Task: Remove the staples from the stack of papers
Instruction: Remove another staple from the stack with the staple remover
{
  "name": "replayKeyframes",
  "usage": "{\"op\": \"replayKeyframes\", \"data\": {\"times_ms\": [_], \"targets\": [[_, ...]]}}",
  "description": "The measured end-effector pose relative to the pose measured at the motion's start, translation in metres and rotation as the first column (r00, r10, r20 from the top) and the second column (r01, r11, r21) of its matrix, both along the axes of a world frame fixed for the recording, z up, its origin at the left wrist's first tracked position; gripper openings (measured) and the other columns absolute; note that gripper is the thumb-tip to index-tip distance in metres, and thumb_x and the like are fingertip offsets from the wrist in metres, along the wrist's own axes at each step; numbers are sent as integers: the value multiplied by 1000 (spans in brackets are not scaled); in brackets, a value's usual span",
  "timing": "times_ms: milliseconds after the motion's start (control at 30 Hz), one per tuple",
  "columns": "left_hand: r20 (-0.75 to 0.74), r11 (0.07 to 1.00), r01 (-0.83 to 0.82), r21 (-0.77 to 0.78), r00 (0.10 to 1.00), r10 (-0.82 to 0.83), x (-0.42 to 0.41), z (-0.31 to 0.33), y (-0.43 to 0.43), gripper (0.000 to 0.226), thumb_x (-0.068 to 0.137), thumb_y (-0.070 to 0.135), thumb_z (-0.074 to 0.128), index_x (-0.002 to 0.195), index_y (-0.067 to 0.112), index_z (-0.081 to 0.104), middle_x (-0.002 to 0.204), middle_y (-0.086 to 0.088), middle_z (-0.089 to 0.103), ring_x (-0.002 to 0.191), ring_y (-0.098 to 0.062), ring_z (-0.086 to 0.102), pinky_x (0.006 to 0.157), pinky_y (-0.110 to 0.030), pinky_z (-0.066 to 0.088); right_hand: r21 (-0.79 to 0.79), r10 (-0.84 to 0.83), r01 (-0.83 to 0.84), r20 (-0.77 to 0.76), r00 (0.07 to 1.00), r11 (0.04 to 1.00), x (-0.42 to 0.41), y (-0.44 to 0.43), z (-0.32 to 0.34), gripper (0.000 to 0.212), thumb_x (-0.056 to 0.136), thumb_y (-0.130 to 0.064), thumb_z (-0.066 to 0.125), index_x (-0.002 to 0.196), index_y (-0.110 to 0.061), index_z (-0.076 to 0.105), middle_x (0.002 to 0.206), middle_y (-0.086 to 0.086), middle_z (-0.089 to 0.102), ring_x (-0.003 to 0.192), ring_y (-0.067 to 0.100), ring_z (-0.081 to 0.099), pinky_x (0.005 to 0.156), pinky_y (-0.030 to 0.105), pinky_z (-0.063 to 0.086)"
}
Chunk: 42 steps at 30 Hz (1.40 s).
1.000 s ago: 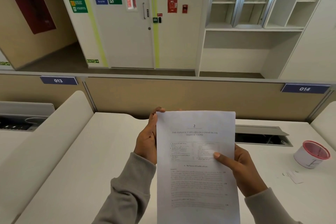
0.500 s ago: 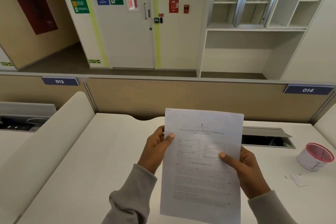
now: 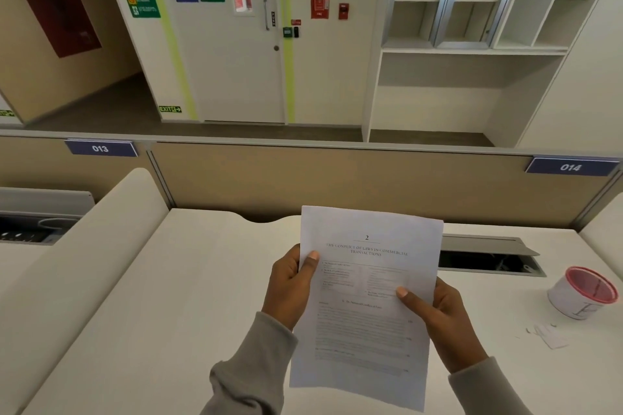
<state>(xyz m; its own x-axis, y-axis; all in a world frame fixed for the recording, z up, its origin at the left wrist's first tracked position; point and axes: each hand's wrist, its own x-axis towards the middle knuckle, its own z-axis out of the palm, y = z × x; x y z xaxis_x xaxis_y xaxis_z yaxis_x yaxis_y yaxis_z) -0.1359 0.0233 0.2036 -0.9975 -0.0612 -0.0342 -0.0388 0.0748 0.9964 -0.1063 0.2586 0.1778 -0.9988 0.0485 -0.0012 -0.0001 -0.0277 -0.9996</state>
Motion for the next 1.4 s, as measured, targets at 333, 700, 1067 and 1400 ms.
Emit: {"op": "replayKeyframes", "data": {"times_ms": [333,700,1067,1400], "targets": [[-87,998,-9,-64,996,4,-22,0,-10,16,102,28,51,102,25,66,90,17,72,85,-10,69,68,-25,60,-96,-65,78,128,990,992,-41,17,-7,51,93,-54,50,106,-8,68,97,12,74,85,26,71,73,39,58],[-66,991,-52,-123,997,44,-44,-17,-33,20,95,39,56,101,24,68,92,14,73,84,-19,68,77,-39,58,686,-530,283,176,830,671,-117,90,-152,49,78,-35,80,113,-4,63,112,14,64,107,31,60,87,30,43],[-40,994,-3,-109,999,-1,-61,-32,-31,19,96,37,58,106,26,69,100,14,75,93,-13,70,71,-26,57,842,-557,136,215,802,521,-175,85,-194,58,82,-45,73,116,1,61,117,21,54,111,44,51,95,45,45],[-75,992,53,-113,995,-61,-68,-26,-29,20,96,38,57,108,25,68,100,15,74,95,-14,70,71,-20,57,753,-648,321,178,741,574,-169,74,-188,37,93,-36,63,108,-3,69,108,22,65,105,42,59,93,41,46]]}}
